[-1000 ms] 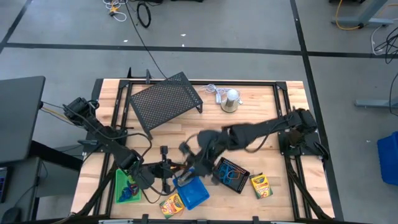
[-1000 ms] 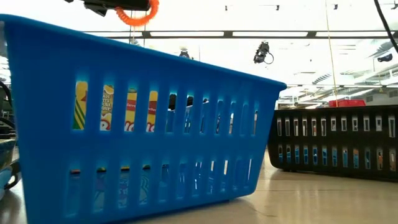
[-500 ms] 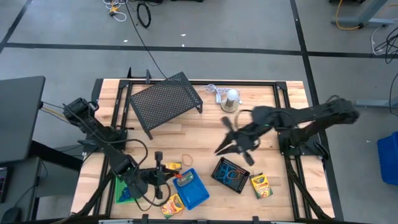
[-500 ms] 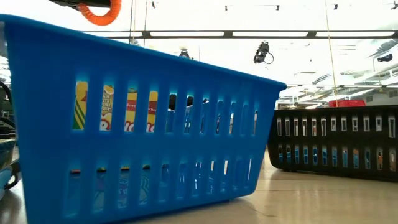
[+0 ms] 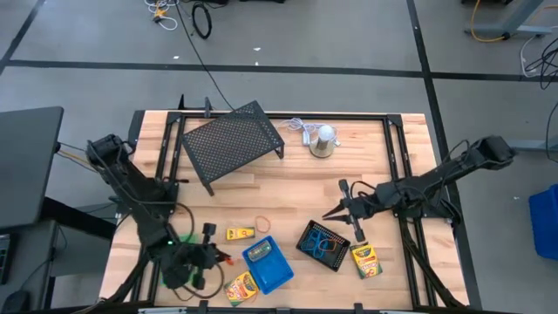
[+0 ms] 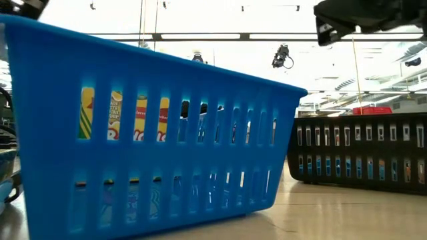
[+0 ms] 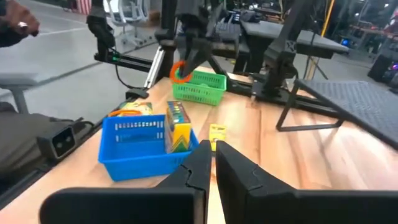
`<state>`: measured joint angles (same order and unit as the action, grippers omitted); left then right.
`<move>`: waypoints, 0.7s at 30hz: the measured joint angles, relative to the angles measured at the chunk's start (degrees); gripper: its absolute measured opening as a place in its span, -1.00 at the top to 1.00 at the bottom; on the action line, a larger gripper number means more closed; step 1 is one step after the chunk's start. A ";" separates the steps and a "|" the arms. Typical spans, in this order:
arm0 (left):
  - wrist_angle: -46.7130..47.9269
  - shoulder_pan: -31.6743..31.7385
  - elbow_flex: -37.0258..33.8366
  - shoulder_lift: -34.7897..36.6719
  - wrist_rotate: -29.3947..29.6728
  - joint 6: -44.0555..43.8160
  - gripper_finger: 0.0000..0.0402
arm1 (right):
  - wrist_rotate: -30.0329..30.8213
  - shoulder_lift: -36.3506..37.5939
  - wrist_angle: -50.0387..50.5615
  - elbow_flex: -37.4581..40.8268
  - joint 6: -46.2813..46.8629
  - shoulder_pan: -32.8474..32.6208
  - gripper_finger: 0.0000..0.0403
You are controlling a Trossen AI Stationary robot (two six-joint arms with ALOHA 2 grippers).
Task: Pick & Place Office Desk Supplies
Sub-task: Put the orange spiral keychain into the green bin
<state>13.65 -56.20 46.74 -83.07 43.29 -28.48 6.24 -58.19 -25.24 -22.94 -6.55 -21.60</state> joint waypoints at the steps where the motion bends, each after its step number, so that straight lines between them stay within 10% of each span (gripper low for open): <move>1: 0.75 -0.88 0.00 0.90 -0.09 -0.66 0.94 | 0.02 0.00 -1.01 0.75 0.34 -0.26 0.85; 21: 27.34 -10.17 0.04 5.20 -25.27 -38.78 0.94 | -1.49 -0.04 -2.00 1.60 2.67 -1.65 0.85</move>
<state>40.98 -66.37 46.78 -77.87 18.01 -67.26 4.75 -58.24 -27.24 -21.34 -3.88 -23.24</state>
